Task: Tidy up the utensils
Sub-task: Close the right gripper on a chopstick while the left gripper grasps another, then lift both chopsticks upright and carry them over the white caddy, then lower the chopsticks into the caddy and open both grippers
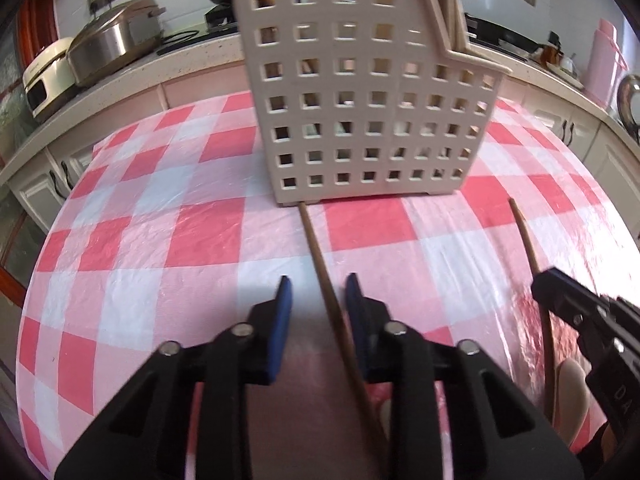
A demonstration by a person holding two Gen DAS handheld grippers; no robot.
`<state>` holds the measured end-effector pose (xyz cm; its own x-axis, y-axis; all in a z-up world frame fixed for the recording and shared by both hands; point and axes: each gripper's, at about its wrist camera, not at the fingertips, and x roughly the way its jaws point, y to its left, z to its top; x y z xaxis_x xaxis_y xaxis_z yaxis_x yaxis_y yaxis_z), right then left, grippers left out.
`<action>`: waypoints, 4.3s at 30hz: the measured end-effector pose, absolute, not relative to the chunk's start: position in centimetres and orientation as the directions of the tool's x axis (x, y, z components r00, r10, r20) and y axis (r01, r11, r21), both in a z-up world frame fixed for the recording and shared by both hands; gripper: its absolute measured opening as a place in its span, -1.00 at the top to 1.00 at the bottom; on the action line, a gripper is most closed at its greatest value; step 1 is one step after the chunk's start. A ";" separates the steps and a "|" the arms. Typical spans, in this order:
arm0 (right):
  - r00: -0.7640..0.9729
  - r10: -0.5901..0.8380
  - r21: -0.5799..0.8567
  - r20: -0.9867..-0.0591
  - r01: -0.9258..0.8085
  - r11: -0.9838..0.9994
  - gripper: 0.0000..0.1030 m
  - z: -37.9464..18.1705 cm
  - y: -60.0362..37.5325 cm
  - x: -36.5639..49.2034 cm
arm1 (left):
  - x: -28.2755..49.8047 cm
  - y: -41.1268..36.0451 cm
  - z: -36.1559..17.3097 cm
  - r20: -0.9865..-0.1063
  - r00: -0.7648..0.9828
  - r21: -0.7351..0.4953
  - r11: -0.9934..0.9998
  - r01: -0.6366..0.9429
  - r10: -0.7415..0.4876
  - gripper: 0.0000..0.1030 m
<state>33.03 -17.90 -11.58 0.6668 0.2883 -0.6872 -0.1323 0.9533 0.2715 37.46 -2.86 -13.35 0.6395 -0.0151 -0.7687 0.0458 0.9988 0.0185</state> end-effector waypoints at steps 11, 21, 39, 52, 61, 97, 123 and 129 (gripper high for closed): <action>0.672 0.288 0.274 -0.682 -0.130 0.953 0.85 -11.5 -18.0 32.8 | 35.1 -1.6 -13.4 -0.763 0.642 -0.039 0.997 0.064 -0.071 0.87; 0.686 0.283 0.266 -0.671 -0.133 0.955 0.85 -11.1 -18.2 32.0 | 32.9 -0.9 -10.9 -0.707 0.704 -0.041 0.998 0.053 -0.067 0.88; 0.774 0.307 0.231 -0.554 -0.211 0.950 0.87 -4.4 -17.0 27.4 | 27.0 0.6 -4.0 -0.565 0.820 -0.070 0.996 0.063 -0.092 0.88; 0.827 0.316 0.168 -0.465 -0.269 0.949 0.87 -0.2 -15.2 23.7 | 22.6 2.1 -1.1 -0.473 0.879 -0.065 0.997 0.042 -0.068 0.88; 0.844 0.311 0.135 -0.437 -0.280 0.951 0.88 0.9 -14.6 22.2 | 20.9 2.5 0.2 -0.439 0.896 -0.065 0.997 0.041 -0.066 0.88; 0.890 0.309 0.057 -0.336 -0.308 0.950 0.88 7.5 -14.3 26.5 | 24.9 0.4 7.7 -0.327 0.935 -0.009 0.990 0.141 -0.136 0.88; 0.919 0.290 0.062 -0.268 -0.284 0.957 0.88 14.3 -14.7 36.1 | 36.3 -0.3 18.7 -0.242 0.960 -0.042 0.990 0.137 -0.143 0.88; 0.912 0.292 0.083 -0.289 -0.280 0.956 0.88 13.0 -14.8 38.4 | 39.6 0.2 17.4 -0.276 0.950 -0.085 0.988 0.127 -0.145 0.88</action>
<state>38.41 -14.77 13.00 0.9119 0.2918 -0.2887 -0.2798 0.9565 0.0830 39.59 0.19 17.43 0.9500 -0.1455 -0.2762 0.1266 0.9883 -0.0850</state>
